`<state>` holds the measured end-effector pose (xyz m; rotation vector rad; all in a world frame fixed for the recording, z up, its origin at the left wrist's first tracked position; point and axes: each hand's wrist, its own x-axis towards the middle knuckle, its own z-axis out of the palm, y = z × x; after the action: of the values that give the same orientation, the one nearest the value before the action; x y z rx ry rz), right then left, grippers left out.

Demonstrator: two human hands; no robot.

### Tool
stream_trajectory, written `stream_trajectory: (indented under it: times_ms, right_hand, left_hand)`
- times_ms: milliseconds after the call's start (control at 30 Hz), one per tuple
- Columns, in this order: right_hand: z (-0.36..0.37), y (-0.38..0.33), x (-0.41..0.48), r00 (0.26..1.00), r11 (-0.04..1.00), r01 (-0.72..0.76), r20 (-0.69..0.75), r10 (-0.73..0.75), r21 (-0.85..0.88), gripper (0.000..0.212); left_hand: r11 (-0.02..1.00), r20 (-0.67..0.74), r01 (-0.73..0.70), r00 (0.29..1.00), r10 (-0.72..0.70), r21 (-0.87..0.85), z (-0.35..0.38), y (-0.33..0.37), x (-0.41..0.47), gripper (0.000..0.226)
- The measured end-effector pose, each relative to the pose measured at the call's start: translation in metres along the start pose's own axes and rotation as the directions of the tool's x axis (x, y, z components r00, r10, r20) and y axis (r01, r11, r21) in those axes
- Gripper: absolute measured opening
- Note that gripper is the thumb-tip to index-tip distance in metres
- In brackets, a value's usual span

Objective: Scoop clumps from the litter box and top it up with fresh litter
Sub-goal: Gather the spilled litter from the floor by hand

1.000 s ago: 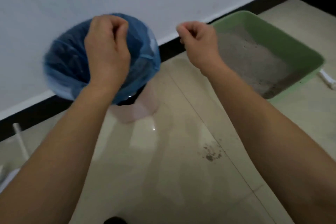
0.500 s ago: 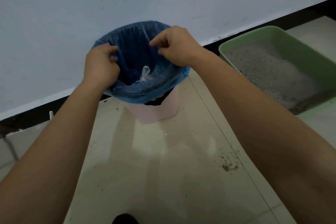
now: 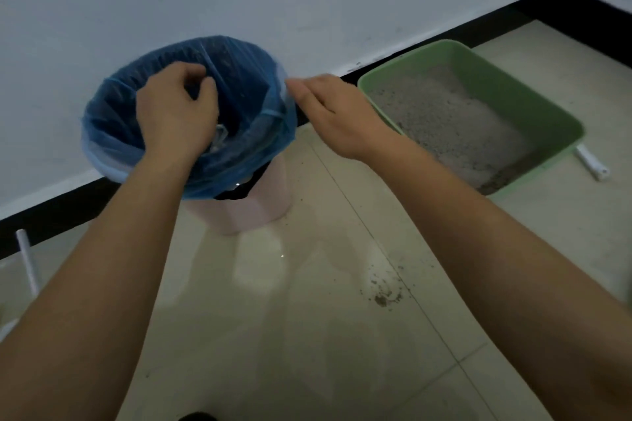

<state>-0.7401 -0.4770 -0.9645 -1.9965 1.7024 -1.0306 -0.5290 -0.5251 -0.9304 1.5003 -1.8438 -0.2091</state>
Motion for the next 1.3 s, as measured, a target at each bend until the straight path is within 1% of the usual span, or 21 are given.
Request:
stream_trajectory:
  times_ms: [67, 133, 200, 233, 267, 300, 333, 367, 433, 467, 533, 567, 633, 700, 800, 867, 1000, 1100, 1200, 1233, 1300]
  right_hand:
    - [0.002, 0.03, -0.032, 0.999, 0.996, -0.041, -0.015, 0.04, -0.075, 0.044]
    - [0.01, 0.067, -0.071, 0.985, 0.979, -0.123, 0.098, 0.14, -0.164, 0.037]
    - [0.02, 0.102, -0.118, 0.93, 0.947, -0.228, 0.238, 0.28, -0.226, 0.037]
    - [0.026, 0.116, -0.143, 0.9, 0.929, -0.264, 0.279, 0.334, -0.26, 0.041]
    - [0.032, 0.128, -0.167, 0.878, 0.91, -0.289, 0.297, 0.376, -0.296, 0.049]
    - [0.037, 0.138, -0.19, 0.864, 0.893, -0.298, 0.303, 0.402, -0.337, 0.061]
    - [0.041, 0.147, -0.21, 0.848, 0.871, -0.301, 0.308, 0.43, -0.387, 0.073]
    - [0.044, 0.153, -0.228, 0.827, 0.839, -0.309, 0.309, 0.47, -0.448, 0.081]
    - [0.047, 0.162, -0.257, 0.779, 0.751, -0.364, 0.262, 0.57, -0.55, 0.089]
    - [0.047, 0.166, -0.269, 0.758, 0.709, -0.418, 0.213, 0.617, -0.568, 0.094]
    - [0.044, 0.171, -0.285, 0.72, 0.637, -0.537, 0.093, 0.688, -0.554, 0.1]
    - [0.041, 0.177, -0.288, 0.7, 0.607, -0.586, 0.042, 0.713, -0.537, 0.101]
    - [0.032, 0.188, -0.289, 0.672, 0.57, -0.627, 0.003, 0.741, -0.531, 0.103]
    - [0.025, 0.195, -0.286, 0.685, 0.58, -0.585, 0.037, 0.727, -0.567, 0.105]
    - [0.034, 0.182, -0.284, 0.764, 0.69, -0.37, 0.218, 0.607, -0.623, 0.107]
    - [0.048, 0.163, -0.286, 0.793, 0.761, -0.265, 0.314, 0.522, -0.593, 0.108]
    - [0.077, 0.131, -0.289, 0.816, 0.861, -0.112, 0.449, 0.365, -0.496, 0.108]
    - [0.092, 0.115, -0.294, 0.817, 0.902, 0.003, 0.521, 0.246, -0.432, 0.105]
    - [0.087, 0.11, -0.299, 0.83, 0.918, 0.047, 0.527, 0.184, -0.395, 0.104]
    - [0.082, 0.111, -0.302, 0.841, 0.922, 0.025, 0.506, 0.19, -0.387, 0.103]
    - [0.07, 0.118, -0.312, 0.851, 0.91, -0.09, 0.443, 0.282, -0.405, 0.104]
  left_hand:
    - [0.988, -0.093, -0.154, 0.983, 0.156, 0.027, 0.013, 0.017, -0.008, 0.038]
    - [0.935, -0.193, -0.35, 0.916, 0.353, 0.049, 0.028, 0.036, -0.02, 0.036]
    - [0.879, -0.26, -0.471, 0.859, 0.44, -0.071, 0.05, 0.052, -0.037, 0.032]
    - [0.852, -0.248, -0.504, 0.851, 0.463, -0.141, 0.063, 0.058, -0.051, 0.032]
    - [0.831, -0.192, -0.522, 0.851, 0.49, -0.193, 0.077, 0.06, -0.066, 0.034]
    - [0.822, -0.088, -0.522, 0.852, 0.516, -0.228, 0.092, 0.057, -0.083, 0.036]
    - [0.831, 0.064, -0.498, 0.848, 0.527, -0.247, 0.108, 0.051, -0.101, 0.04]
    - [0.858, 0.249, -0.45, 0.826, 0.506, -0.249, 0.122, 0.039, -0.121, 0.044]
    - [0.913, 0.565, -0.371, 0.722, 0.4, -0.173, 0.146, 0.007, -0.159, 0.051]
    - [0.925, 0.673, -0.364, 0.658, 0.338, -0.109, 0.154, -0.01, -0.178, 0.055]
    - [0.917, 0.796, -0.398, 0.561, 0.229, 0.017, 0.164, -0.04, -0.207, 0.067]
    - [0.909, 0.818, -0.412, 0.542, 0.193, 0.059, 0.167, -0.052, -0.217, 0.072]
    - [0.907, 0.82, -0.403, 0.556, 0.137, 0.121, 0.17, -0.07, -0.231, 0.076]
    - [0.904, 0.815, -0.401, 0.567, 0.116, 0.15, 0.172, -0.076, -0.241, 0.075]
    - [0.897, 0.817, -0.425, 0.556, 0.154, 0.121, 0.175, -0.074, -0.245, 0.073]
    - [0.904, 0.813, -0.418, 0.555, 0.177, 0.089, 0.179, -0.071, -0.242, 0.072]
    - [0.899, 0.793, -0.433, 0.568, 0.22, 0.061, 0.185, -0.073, -0.237, 0.072]
    - [0.881, 0.798, -0.47, 0.552, 0.24, 0.06, 0.186, -0.076, -0.238, 0.072]
    - [0.868, 0.801, -0.494, 0.539, 0.262, 0.048, 0.184, -0.075, -0.242, 0.072]
    - [0.863, 0.799, -0.504, 0.533, 0.277, 0.037, 0.183, -0.073, -0.244, 0.072]
    - [0.856, 0.808, -0.517, 0.504, 0.304, 0.001, 0.183, -0.066, -0.251, 0.072]
